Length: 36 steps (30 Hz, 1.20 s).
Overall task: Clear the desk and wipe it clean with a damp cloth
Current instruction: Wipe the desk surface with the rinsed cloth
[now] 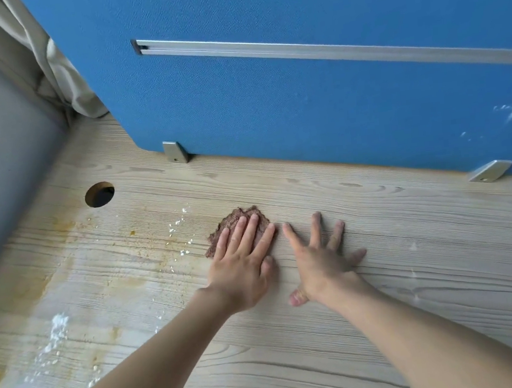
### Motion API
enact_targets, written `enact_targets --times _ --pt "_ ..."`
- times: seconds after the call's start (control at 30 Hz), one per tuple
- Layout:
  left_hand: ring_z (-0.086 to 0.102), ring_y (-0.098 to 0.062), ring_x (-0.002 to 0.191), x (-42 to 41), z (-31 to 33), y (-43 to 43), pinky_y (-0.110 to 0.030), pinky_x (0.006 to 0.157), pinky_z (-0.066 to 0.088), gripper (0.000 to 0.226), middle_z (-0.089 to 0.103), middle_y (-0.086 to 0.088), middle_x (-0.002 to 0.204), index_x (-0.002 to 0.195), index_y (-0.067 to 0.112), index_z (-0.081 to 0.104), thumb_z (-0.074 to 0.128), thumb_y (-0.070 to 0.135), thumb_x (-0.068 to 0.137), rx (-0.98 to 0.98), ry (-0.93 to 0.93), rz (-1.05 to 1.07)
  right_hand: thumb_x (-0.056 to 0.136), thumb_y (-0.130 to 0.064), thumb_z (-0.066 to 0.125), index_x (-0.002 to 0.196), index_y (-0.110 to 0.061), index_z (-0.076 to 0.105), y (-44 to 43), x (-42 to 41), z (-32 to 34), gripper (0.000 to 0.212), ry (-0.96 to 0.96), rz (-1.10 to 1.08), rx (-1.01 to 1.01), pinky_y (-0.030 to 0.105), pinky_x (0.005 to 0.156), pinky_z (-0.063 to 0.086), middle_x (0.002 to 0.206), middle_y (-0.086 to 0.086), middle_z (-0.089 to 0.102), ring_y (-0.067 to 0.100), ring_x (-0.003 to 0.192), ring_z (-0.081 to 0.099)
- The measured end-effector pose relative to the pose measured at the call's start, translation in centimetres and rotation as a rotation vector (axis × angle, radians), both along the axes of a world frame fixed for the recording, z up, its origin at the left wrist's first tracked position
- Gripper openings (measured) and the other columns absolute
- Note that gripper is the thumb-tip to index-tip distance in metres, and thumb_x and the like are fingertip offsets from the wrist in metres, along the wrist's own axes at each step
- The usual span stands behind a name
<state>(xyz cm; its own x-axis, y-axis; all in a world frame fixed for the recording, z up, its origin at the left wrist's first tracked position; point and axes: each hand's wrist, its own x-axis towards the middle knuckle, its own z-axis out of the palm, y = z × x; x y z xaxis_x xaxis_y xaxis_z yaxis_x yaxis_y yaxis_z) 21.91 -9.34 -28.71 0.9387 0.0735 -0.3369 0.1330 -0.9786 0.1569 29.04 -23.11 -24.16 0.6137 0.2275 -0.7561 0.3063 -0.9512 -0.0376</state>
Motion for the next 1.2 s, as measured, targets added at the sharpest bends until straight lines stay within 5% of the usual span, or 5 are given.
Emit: enact_targets --times 0.13,0.63,0.83,1.0,1.2 --pt "-0.03 -0.018 0.147 2.5 -0.1 -0.1 -0.044 0.12 -0.018 0.063 -0.029 0.001 0.161 0.154 0.036 -0.019 0.001 0.053 0.096 -0.002 0.004 0.093 0.068 -0.044 0.09 0.15 -0.051 -0.022 -0.1 0.0 -0.1 0.139 0.002 -0.007 0.009 0.084 0.103 0.012 0.154 0.009 -0.045 0.051 0.142 -0.031" --pt "-0.025 -0.009 0.148 3.1 -0.4 2.3 -0.034 0.119 -0.018 0.076 -0.02 0.01 0.162 0.156 0.034 -0.01 -0.013 0.051 0.082 -0.049 -0.057 -0.114 0.068 -0.043 0.09 0.15 -0.05 -0.024 0.1 0.2 0.3 0.141 0.013 -0.002 -0.005 0.084 0.103 0.011 0.152 0.01 -0.047 0.052 0.141 -0.032" --pt "-0.024 -0.016 0.149 6.2 -0.4 0.6 -0.041 0.121 -0.016 0.065 -0.022 0.003 0.164 0.157 0.03 -0.011 0.008 0.045 0.097 -0.007 -0.007 0.087 0.069 -0.042 0.09 0.149 -0.05 -0.026 0.1 0.1 0.4 0.141 0.017 0.004 -0.014 0.084 0.103 0.011 0.152 0.01 -0.048 0.053 0.141 -0.032" --pt "-0.024 -0.012 0.149 6.1 -0.1 2.5 -0.037 0.121 -0.016 0.08 -0.023 0.006 0.163 0.155 0.034 -0.014 -0.009 0.05 0.077 -0.024 0.015 -0.087 0.068 -0.041 0.09 0.149 -0.05 -0.024 0.3 0.3 0.3 0.141 0.02 -0.002 -0.008 0.085 0.103 0.01 0.151 0.01 -0.048 0.053 0.141 -0.032" --pt "-0.024 -0.016 0.149 8.8 0.2 0.5 -0.042 0.121 -0.016 0.063 -0.021 0.002 0.164 0.158 0.03 -0.008 0.021 0.044 0.103 -0.029 0.021 0.072 0.068 -0.043 0.09 0.148 -0.05 -0.027 0.3 0.1 0.4 0.142 0.011 0.005 -0.023 0.085 0.103 0.01 0.153 0.01 -0.047 0.053 0.14 -0.032"
